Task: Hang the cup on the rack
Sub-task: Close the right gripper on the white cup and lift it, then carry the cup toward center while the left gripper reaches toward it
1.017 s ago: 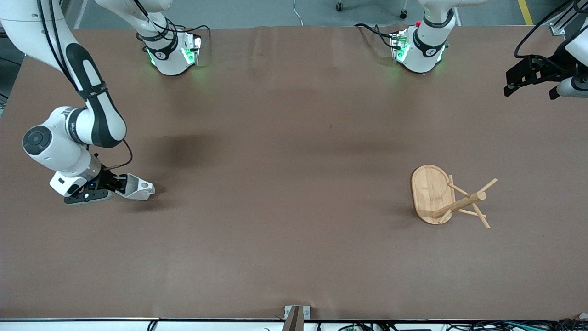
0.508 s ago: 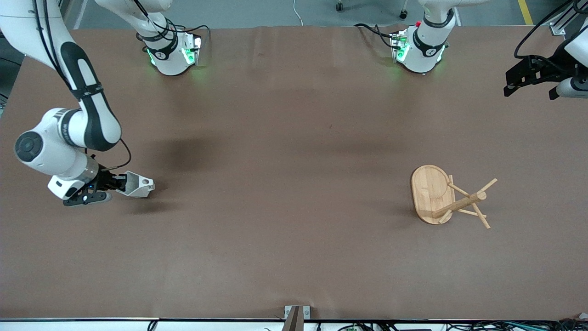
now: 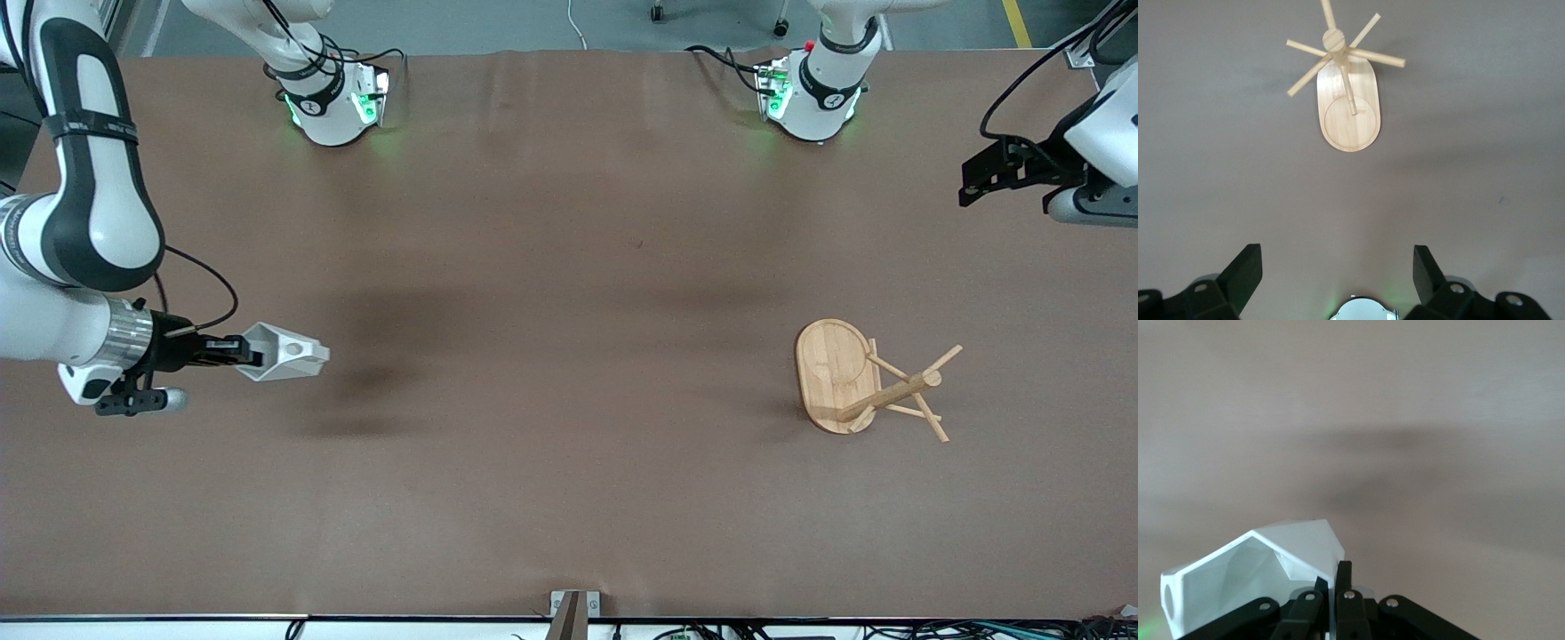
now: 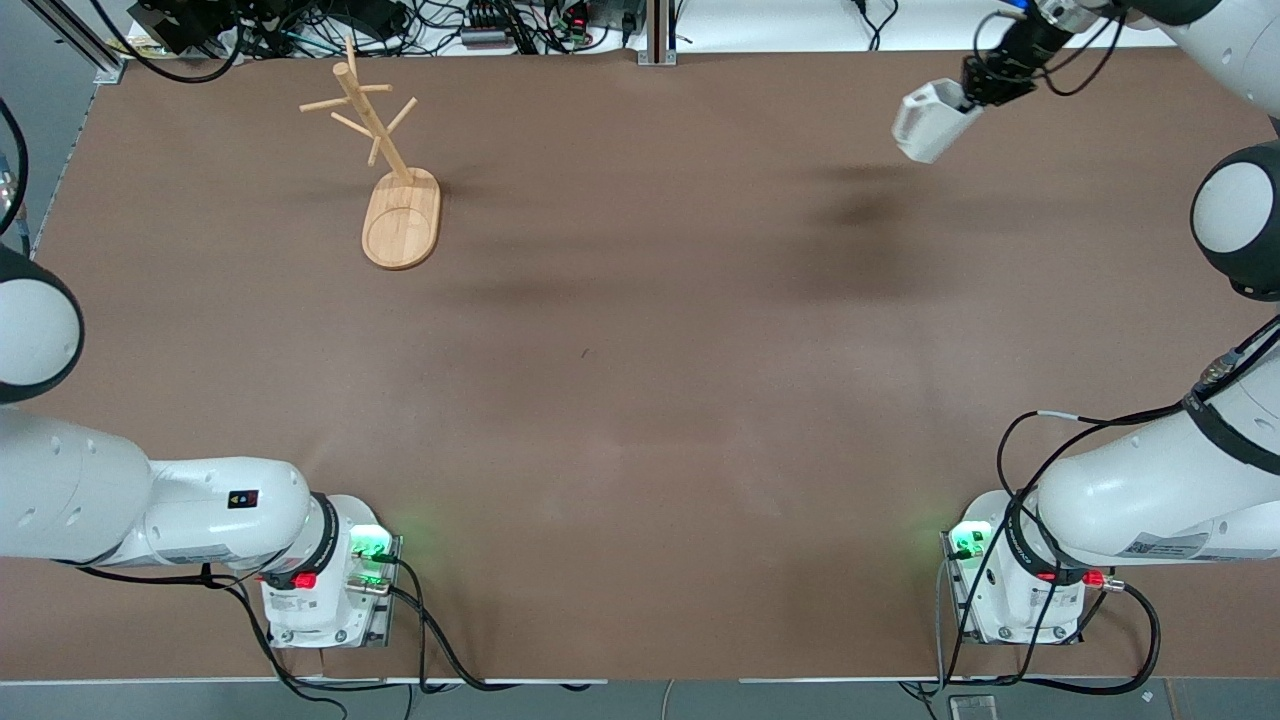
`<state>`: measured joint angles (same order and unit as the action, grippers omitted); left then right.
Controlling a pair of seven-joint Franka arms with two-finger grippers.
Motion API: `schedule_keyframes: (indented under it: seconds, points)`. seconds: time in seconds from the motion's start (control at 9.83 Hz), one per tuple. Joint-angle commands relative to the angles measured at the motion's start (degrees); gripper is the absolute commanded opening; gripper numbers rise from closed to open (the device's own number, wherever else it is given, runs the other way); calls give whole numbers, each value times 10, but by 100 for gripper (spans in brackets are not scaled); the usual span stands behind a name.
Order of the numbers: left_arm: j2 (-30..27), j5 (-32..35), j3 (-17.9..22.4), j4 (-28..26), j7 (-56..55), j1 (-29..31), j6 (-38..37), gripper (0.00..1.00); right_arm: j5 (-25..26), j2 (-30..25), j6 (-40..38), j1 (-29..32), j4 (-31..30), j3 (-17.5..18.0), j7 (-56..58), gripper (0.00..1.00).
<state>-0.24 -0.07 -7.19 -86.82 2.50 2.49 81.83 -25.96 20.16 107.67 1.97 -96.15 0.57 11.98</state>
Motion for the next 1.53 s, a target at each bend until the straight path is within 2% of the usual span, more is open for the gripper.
schedule_keyframes:
  seconds: [0.0, 0.2, 0.31, 0.51, 0.81, 1.02, 1.12, 1.22, 1.42]
  points:
    - [22, -3, -4, 17, 13, -5, -4, 100, -95, 4, -5, 4, 8, 61, 3, 0]
    - [39, -67, -9, 19, 12, -24, 1, 100, -228, 24, 4, -21, 10, 113, 8, 0]
    - [40, -67, -21, 19, 10, -53, 20, 100, -278, 39, 20, -41, 9, 127, 27, 0]
    - [41, -76, -33, 17, 11, -115, 41, 100, -384, 44, 19, -71, 4, 138, 34, 0]
    - [46, -136, -42, 17, 15, -200, 69, 100, -520, 55, 45, -128, -8, 146, 38, 0]
    - [53, -136, -47, 18, 17, -258, 126, 100, -534, 52, 51, -137, -15, 160, 36, 0]
    - [63, -135, -48, 18, 26, -268, 161, 100, -535, 53, 48, -130, -18, 167, 37, 0]
    - [74, -136, -48, 18, 74, -271, 183, 100, -570, 54, 49, -132, -21, 173, 38, 0]
    - [89, -140, -48, 17, 195, -268, 207, 100, -587, 50, 48, -134, -26, 176, 39, 0]
